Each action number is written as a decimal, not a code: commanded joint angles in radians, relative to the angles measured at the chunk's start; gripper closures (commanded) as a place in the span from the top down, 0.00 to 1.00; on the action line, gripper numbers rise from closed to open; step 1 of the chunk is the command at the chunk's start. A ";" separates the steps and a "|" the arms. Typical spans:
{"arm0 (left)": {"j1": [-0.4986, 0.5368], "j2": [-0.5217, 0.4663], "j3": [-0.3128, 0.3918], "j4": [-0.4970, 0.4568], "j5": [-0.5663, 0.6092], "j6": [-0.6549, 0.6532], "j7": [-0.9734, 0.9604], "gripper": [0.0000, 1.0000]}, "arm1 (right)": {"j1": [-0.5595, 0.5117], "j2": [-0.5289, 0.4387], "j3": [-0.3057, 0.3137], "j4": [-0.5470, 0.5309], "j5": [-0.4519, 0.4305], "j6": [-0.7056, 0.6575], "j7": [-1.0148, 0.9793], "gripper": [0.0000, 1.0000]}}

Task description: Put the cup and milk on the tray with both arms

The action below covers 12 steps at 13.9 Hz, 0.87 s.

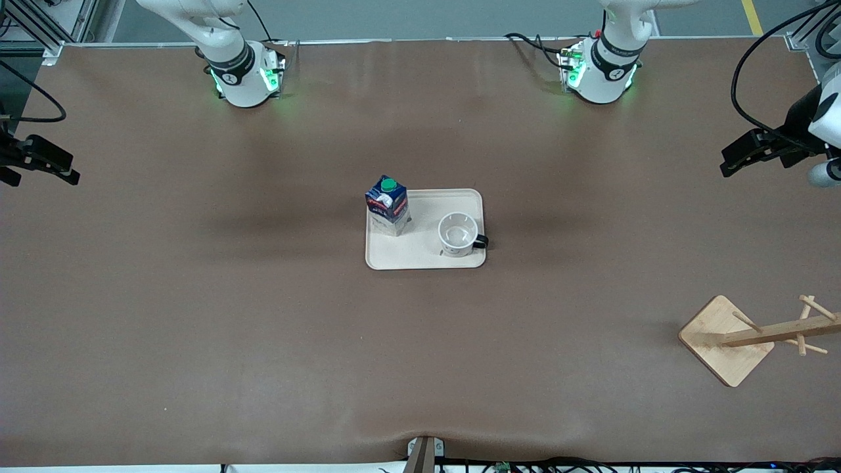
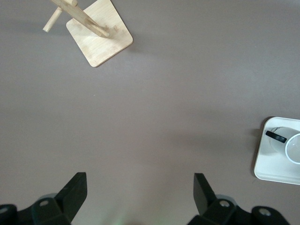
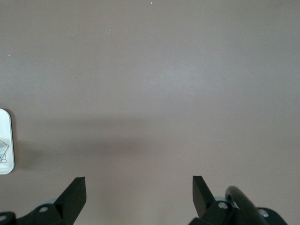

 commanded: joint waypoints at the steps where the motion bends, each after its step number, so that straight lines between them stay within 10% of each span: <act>1: 0.002 -0.013 0.011 -0.011 -0.015 0.001 0.019 1.00 | -0.011 -0.015 0.003 -0.005 0.019 -0.008 -0.009 1.00; 12: 0.000 0.015 0.011 0.028 -0.015 -0.008 0.013 1.00 | -0.016 -0.015 0.003 -0.007 0.019 -0.010 -0.009 1.00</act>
